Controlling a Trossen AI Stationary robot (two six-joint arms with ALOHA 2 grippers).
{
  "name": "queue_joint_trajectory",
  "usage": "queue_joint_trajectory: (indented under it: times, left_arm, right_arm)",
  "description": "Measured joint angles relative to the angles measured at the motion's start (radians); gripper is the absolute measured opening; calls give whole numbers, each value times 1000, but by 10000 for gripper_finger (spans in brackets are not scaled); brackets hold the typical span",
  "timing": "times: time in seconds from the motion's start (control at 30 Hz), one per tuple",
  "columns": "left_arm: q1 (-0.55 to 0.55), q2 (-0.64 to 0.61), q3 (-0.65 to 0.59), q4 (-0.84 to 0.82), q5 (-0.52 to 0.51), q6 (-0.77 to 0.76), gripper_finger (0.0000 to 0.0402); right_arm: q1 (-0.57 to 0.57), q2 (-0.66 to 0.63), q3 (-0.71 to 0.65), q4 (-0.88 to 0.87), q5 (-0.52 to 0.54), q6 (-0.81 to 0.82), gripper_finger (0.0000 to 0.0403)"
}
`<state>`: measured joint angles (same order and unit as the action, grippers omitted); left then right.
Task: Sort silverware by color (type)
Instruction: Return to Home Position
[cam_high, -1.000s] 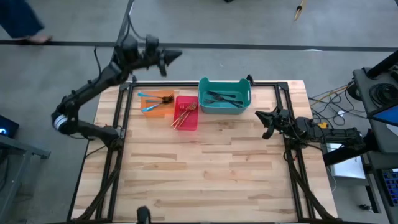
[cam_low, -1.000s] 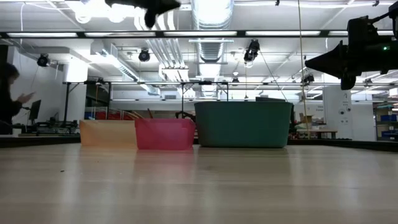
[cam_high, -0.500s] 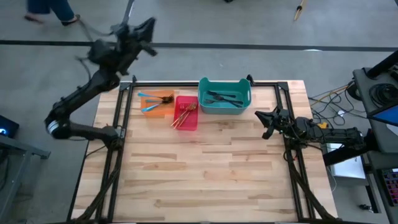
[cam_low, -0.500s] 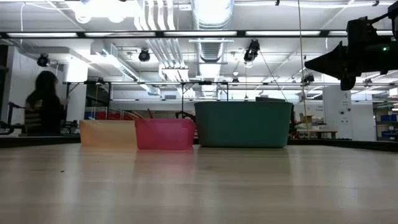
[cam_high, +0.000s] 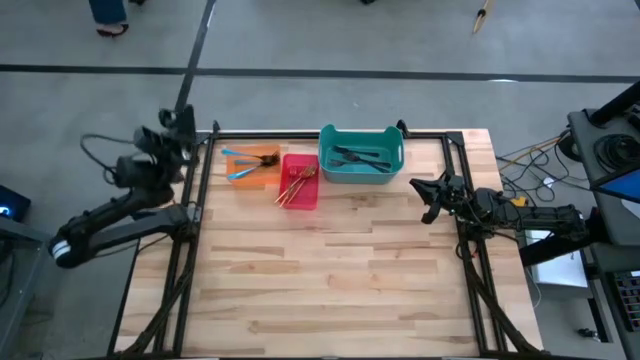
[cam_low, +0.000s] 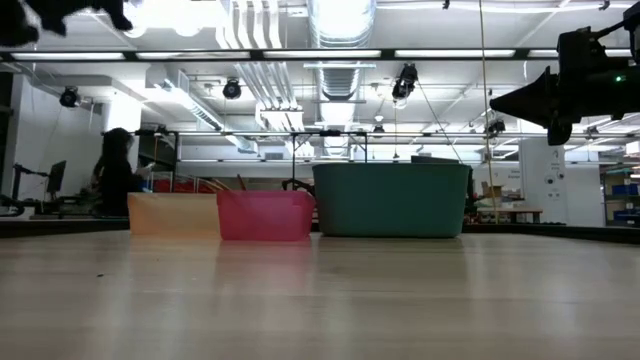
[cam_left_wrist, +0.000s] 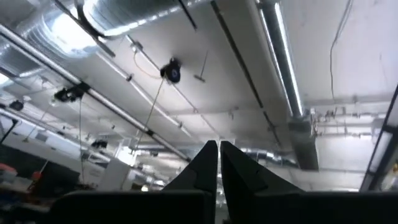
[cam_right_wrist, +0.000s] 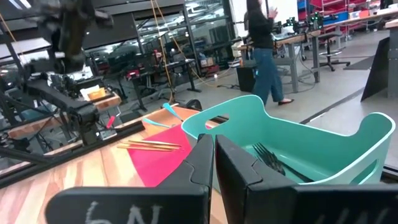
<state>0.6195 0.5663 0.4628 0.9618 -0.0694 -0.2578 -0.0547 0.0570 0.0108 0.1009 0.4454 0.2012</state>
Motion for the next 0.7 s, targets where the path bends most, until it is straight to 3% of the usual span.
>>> queue_joint_trajectory:
  times: [0.1, 0.17, 0.23, 0.33, 0.43, 0.5, 0.57, 0.7]
  left_arm:
    - [-60, -101, -138, -14, -19, 93, 2]
    - [-144, -188, -224, -57, -94, 183, 2]
    - [-259, -283, -305, -126, -234, 243, 2]
    - [-440, -415, -425, -205, -534, 277, 2]
    - [-507, -517, -441, -378, -732, 222, 2]
    - [-480, -549, -450, -486, -712, 166, 2]
    - [-437, -566, -452, -547, -626, 140, 2]
    - [-402, -566, -453, -685, -539, 173, 2]
  right_arm:
    - [0, 0, 0, 0, 0, 0, 9]
    - [0, 0, 0, 0, 0, 0, 9]
    - [0, 0, 0, 0, 0, 0, 9]
    - [0, 0, 0, 0, 0, 0, 9]
    - [0, 0, 0, 0, 0, 0, 9]
    - [0, 1, 0, 0, 0, 0, 9]
    - [0, 1, 0, 0, 0, 0, 9]
    - [0, 0, 0, 1, 0, 0, 9]
